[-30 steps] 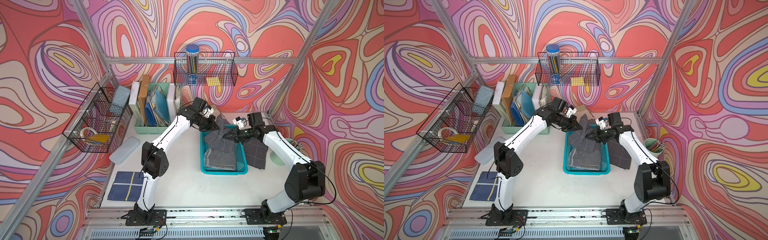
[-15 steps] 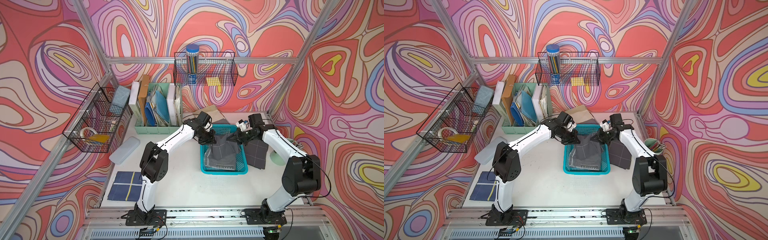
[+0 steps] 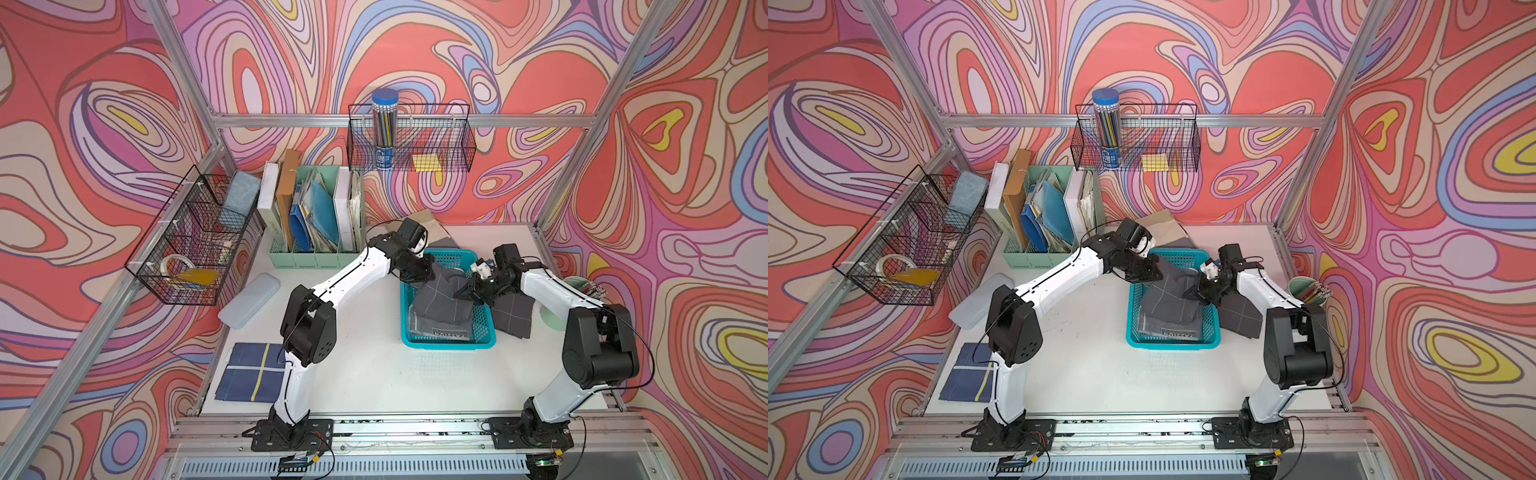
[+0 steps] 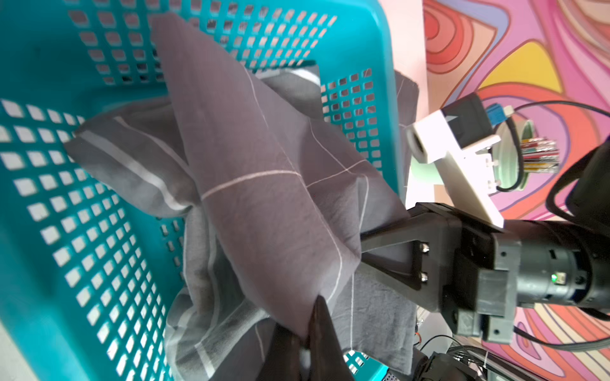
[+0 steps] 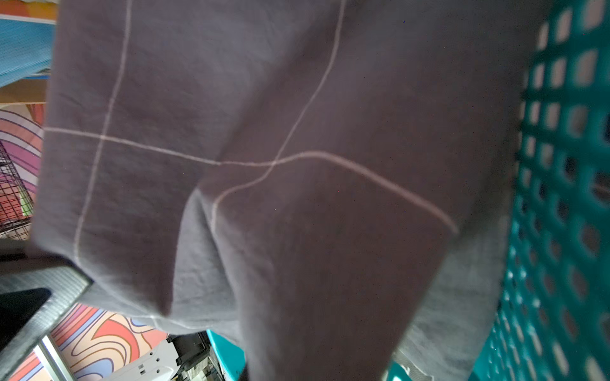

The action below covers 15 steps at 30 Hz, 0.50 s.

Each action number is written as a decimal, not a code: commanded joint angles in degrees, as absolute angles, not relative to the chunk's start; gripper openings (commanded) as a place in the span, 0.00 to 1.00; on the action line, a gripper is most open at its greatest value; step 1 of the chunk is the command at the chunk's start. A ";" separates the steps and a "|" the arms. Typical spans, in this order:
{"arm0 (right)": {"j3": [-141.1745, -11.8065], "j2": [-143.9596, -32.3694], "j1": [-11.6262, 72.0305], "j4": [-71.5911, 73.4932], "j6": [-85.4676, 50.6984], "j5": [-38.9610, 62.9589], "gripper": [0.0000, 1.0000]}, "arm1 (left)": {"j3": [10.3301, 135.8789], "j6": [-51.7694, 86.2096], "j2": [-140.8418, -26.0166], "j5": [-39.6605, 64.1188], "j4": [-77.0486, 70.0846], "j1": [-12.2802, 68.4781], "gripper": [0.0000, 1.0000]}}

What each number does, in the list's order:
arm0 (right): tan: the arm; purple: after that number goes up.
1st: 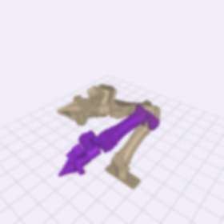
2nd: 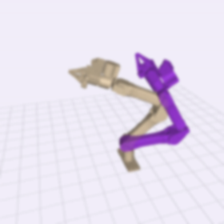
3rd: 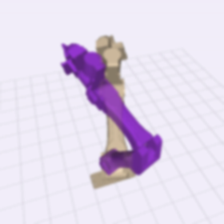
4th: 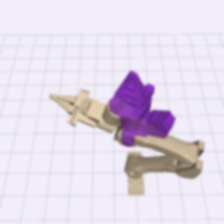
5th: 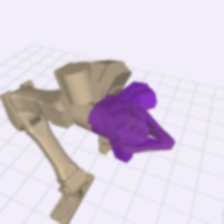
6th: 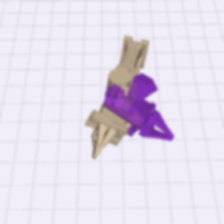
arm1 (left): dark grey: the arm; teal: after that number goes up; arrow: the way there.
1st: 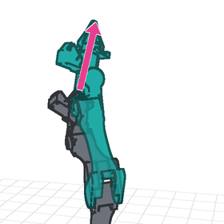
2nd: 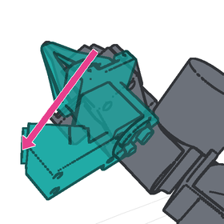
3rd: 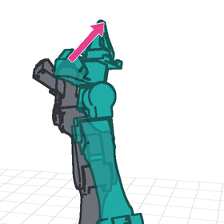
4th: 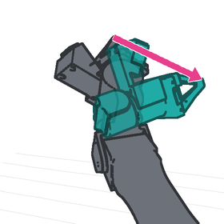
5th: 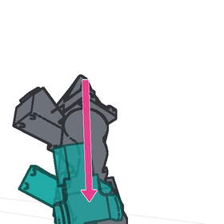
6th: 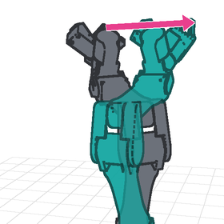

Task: Put the folded pillowcase in the basket
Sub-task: Place the pillowcase in the basket.

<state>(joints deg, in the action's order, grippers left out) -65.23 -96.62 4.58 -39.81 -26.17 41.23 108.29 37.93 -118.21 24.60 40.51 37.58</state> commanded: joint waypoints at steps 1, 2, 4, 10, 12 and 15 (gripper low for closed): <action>-65.45 -98.20 4.36 -40.87 -25.43 39.53 0.00 | 106.35 37.89 -119.12 22.96 43.38 37.91 0.00; -66.22 -98.09 4.33 -41.67 -25.09 38.41 0.00 | 106.19 38.49 -119.55 22.89 44.12 38.07 0.00; -68.19 -98.34 4.38 -44.21 -24.17 35.43 0.00 | 105.81 39.13 -120.40 22.86 45.37 38.69 0.00; -68.16 -99.74 4.48 -44.35 -24.48 37.15 0.07 | 105.90 38.50 -123.14 19.95 50.40 39.02 0.00; -67.69 -99.56 5.02 -44.65 -24.50 36.38 0.14 | 105.86 38.11 -122.94 19.06 50.69 39.05 0.00; -67.66 -98.32 5.78 -46.16 -24.10 34.28 0.21 | 106.62 37.41 -122.63 16.80 51.83 39.02 0.00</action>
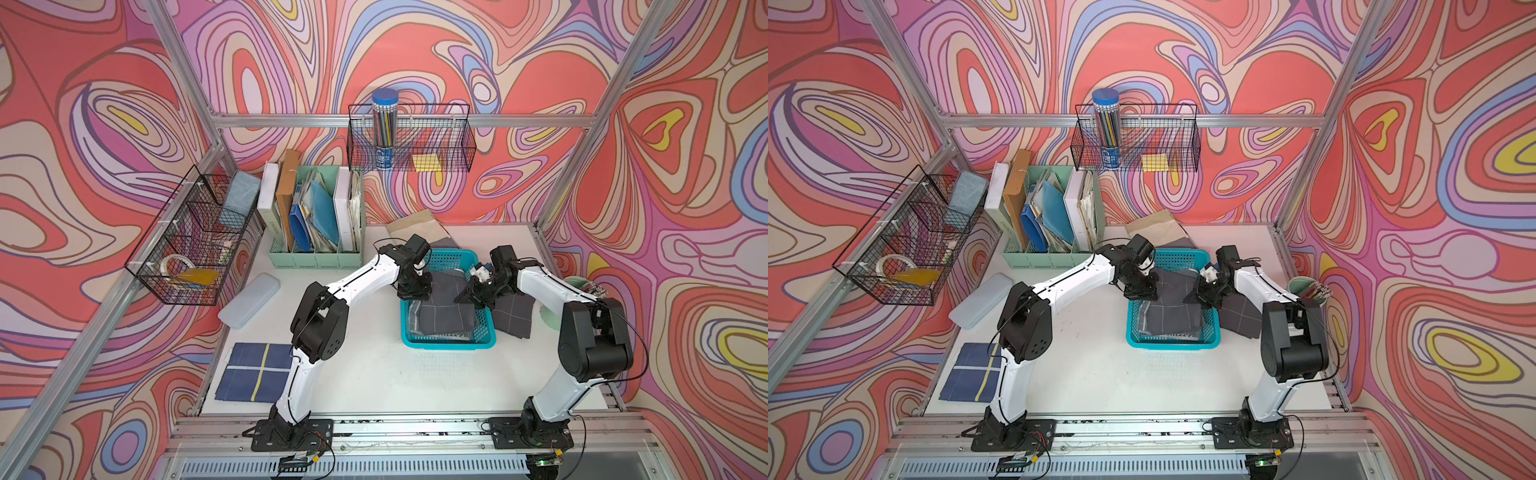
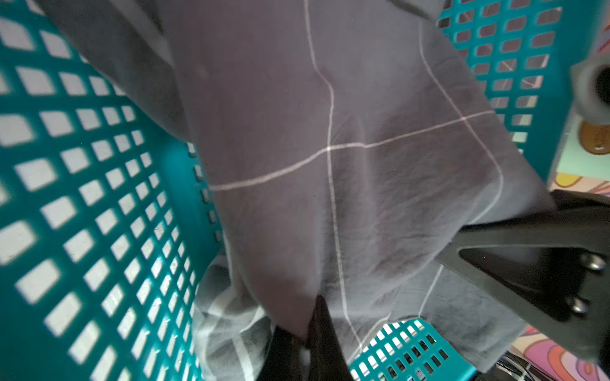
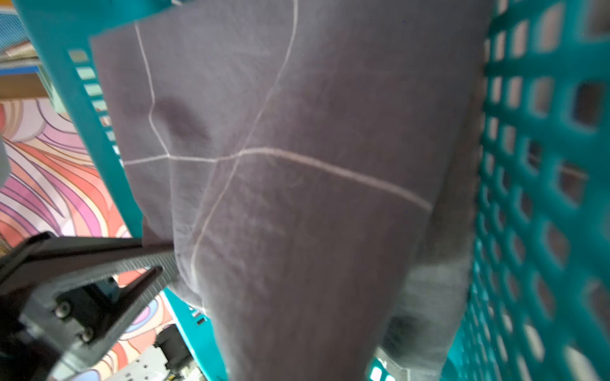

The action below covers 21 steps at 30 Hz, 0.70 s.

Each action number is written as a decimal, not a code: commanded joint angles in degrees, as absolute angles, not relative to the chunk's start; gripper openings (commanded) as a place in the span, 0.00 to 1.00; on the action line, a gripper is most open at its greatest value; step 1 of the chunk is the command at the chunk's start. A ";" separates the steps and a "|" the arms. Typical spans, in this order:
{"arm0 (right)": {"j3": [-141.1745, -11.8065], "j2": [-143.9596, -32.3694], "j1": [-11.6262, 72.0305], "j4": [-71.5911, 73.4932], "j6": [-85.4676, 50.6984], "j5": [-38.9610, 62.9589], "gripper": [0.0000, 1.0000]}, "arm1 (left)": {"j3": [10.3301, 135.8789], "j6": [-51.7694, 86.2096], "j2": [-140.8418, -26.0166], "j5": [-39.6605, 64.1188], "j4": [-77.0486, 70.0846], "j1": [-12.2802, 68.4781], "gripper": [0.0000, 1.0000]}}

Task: Put the folded pillowcase in the basket
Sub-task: Place the pillowcase in the basket.

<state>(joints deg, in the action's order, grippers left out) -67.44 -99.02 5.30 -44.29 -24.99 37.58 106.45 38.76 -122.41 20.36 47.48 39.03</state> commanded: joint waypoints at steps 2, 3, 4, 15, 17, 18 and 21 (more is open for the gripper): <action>-67.54 -97.16 5.93 -47.94 -23.84 31.10 0.24 | 107.26 37.08 -122.85 16.96 52.40 39.01 0.02; -67.50 -96.44 5.94 -48.42 -23.77 29.94 0.31 | 107.43 36.88 -123.00 16.87 52.51 39.02 0.02; -67.51 -95.74 5.94 -49.36 -23.64 28.97 0.35 | 107.41 36.75 -123.23 16.60 52.60 39.02 0.02; -73.36 -83.52 5.94 -55.53 -25.13 17.24 0.41 | 107.40 36.63 -124.36 17.64 53.35 39.07 0.49; -75.08 -82.67 5.95 -55.73 -25.11 17.38 0.41 | 107.41 36.42 -122.65 16.93 53.61 39.20 0.70; -75.62 -82.54 5.91 -55.65 -25.22 17.60 0.41 | 107.65 36.23 -121.72 16.43 54.04 39.20 0.75; -76.61 -82.56 5.94 -55.52 -25.23 18.28 0.39 | 109.05 35.91 -118.06 13.49 55.59 39.20 0.76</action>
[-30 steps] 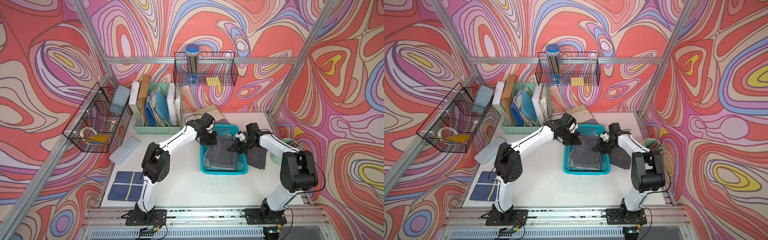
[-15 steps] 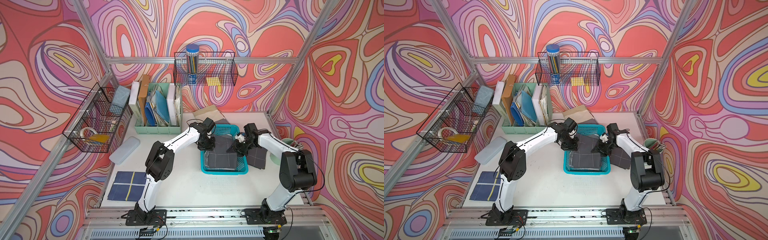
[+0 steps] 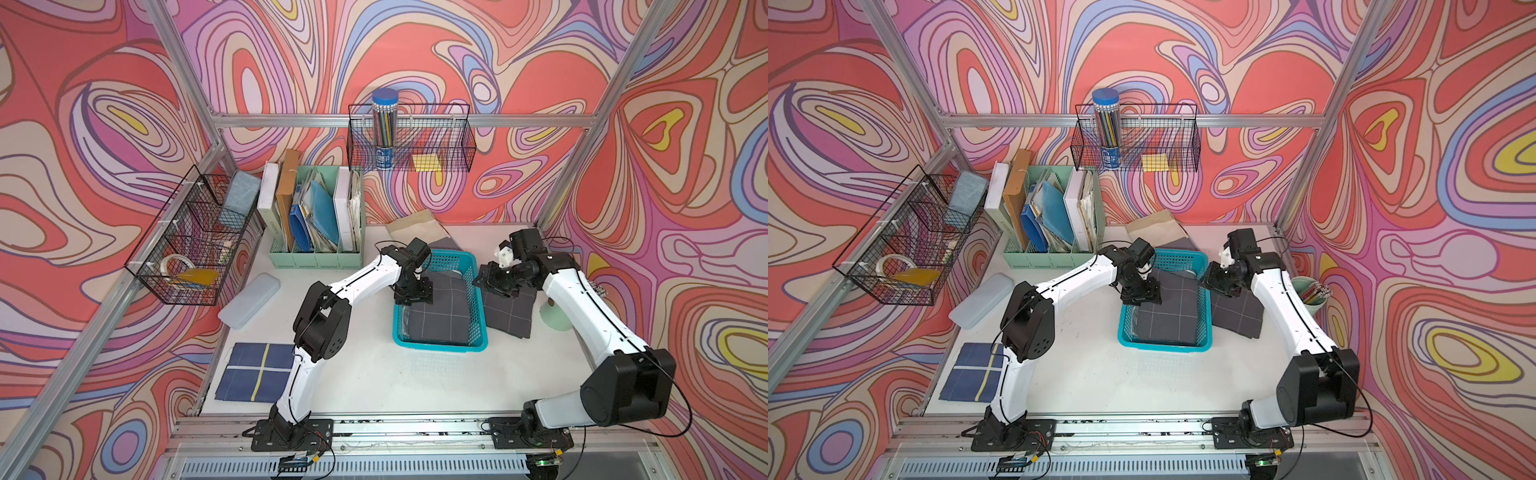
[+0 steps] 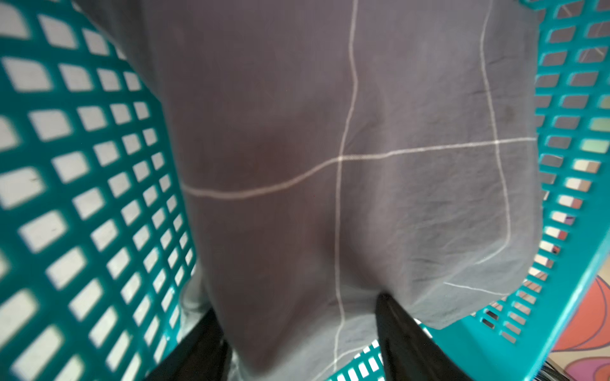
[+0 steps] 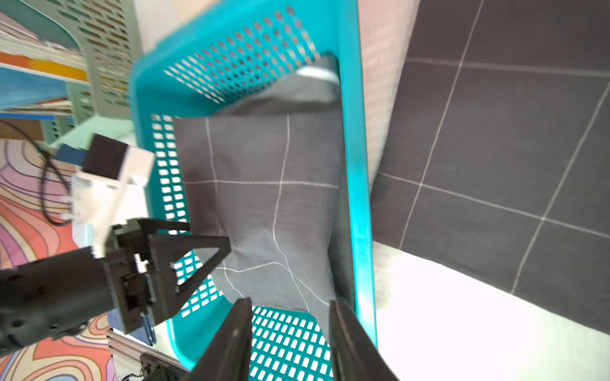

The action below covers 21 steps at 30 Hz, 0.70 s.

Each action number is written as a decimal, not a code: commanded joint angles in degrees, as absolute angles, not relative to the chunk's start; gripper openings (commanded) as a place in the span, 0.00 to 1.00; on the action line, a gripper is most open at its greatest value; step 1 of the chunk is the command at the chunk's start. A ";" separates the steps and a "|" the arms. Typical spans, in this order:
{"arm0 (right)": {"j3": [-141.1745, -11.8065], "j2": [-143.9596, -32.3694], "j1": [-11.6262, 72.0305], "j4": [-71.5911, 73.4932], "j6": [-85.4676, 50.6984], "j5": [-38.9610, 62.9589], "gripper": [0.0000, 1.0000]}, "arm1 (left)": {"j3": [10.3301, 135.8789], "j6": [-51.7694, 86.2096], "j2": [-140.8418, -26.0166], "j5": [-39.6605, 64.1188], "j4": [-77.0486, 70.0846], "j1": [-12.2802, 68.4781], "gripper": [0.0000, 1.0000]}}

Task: Put the folded pillowcase in the basket
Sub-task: Place the pillowcase in the basket.

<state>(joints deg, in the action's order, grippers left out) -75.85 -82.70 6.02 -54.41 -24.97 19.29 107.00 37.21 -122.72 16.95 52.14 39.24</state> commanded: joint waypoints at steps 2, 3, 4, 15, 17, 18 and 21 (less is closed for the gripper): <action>-76.27 -82.25 5.93 -54.82 -25.47 18.52 0.38 | 110.34 35.73 -115.70 13.25 55.70 39.22 0.78; -75.99 -82.13 5.96 -54.33 -25.57 18.55 0.38 | 110.84 35.88 -114.92 13.30 55.60 39.20 0.78; -75.92 -82.13 5.92 -54.09 -25.74 18.63 0.37 | 111.46 35.89 -114.26 13.96 55.18 39.20 0.79; -75.35 -78.77 5.95 -54.20 -25.91 11.12 0.00 | 114.11 40.52 -123.72 26.60 45.42 43.90 0.00; -75.70 -77.58 5.90 -53.98 -26.39 9.10 0.00 | 114.30 42.11 -127.15 25.46 43.94 44.45 0.00; -75.82 -77.05 5.91 -53.91 -26.44 8.54 0.00 | 114.70 42.55 -128.76 23.85 43.77 44.47 0.00; -76.69 -75.68 5.92 -53.92 -26.17 8.49 0.00 | 117.58 44.78 -134.21 17.66 44.55 44.47 0.00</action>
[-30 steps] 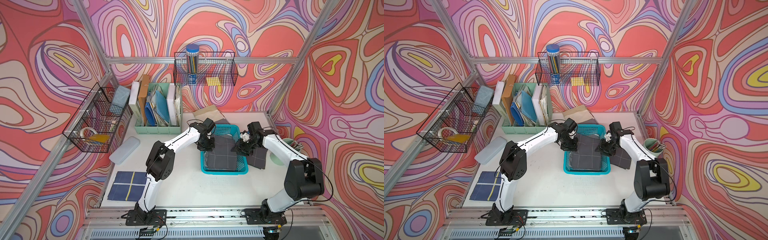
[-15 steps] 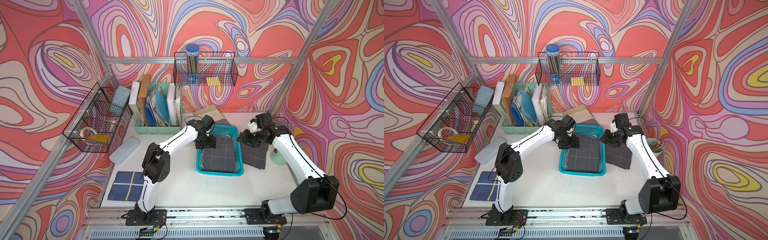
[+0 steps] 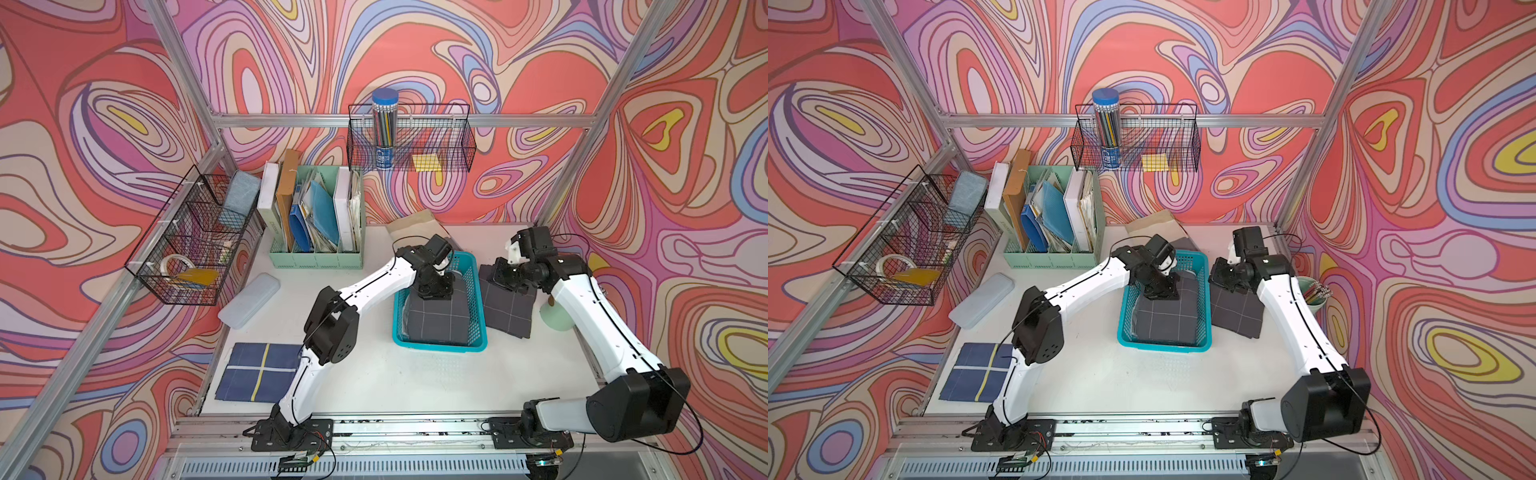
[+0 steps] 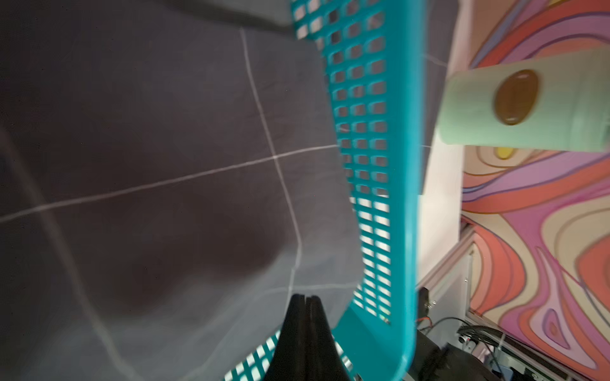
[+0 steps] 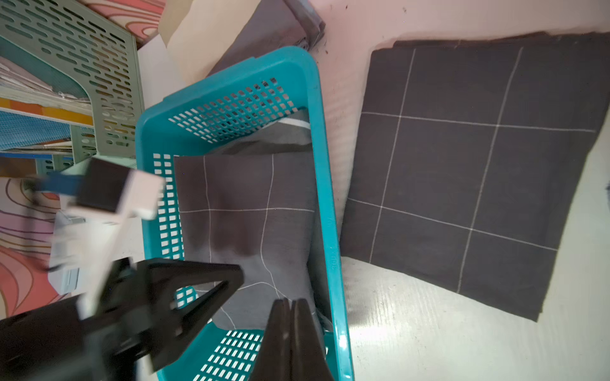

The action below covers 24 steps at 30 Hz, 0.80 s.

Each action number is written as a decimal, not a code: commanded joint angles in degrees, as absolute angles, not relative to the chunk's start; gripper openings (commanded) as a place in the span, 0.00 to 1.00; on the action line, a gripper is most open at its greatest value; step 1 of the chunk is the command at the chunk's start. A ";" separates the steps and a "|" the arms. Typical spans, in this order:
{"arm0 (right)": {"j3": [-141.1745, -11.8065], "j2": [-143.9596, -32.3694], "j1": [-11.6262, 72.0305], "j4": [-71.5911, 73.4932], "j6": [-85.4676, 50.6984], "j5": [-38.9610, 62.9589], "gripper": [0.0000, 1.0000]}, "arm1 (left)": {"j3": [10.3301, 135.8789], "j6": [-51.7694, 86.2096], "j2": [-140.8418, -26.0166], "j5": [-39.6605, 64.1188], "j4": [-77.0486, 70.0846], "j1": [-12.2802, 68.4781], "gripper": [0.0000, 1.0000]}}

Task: Put the folded pillowcase in the basket
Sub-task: Place the pillowcase in the basket, then move the pillowcase to the center of the board.

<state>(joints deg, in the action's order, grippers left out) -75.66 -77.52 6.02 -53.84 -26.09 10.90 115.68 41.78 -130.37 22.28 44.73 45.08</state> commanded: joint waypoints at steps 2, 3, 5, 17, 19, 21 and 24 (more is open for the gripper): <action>-77.20 -75.06 5.91 -54.45 -26.07 8.83 0.00 | 118.84 46.46 -137.08 16.03 43.86 44.48 0.00; -77.26 -74.74 5.97 -54.56 -25.89 9.27 0.00 | 119.89 46.96 -138.62 16.79 43.25 44.55 0.00; -77.43 -74.40 5.91 -54.92 -25.57 9.14 0.00 | 124.22 46.85 -141.39 16.08 45.67 44.86 0.00; -77.09 -72.69 6.03 -53.24 -25.39 12.79 0.00 | 108.19 42.27 -116.24 14.18 36.96 45.33 0.00; -76.64 -72.33 6.53 -51.77 -25.90 14.28 0.00 | 104.32 40.26 -109.91 10.38 38.96 45.02 0.01; -75.97 -72.08 7.90 -50.35 -26.63 14.67 0.00 | 100.24 39.06 -104.29 7.55 40.64 43.90 0.01; -74.67 -72.06 11.19 -47.80 -28.31 14.52 0.00 | 93.28 39.48 -96.28 0.94 45.28 41.15 0.00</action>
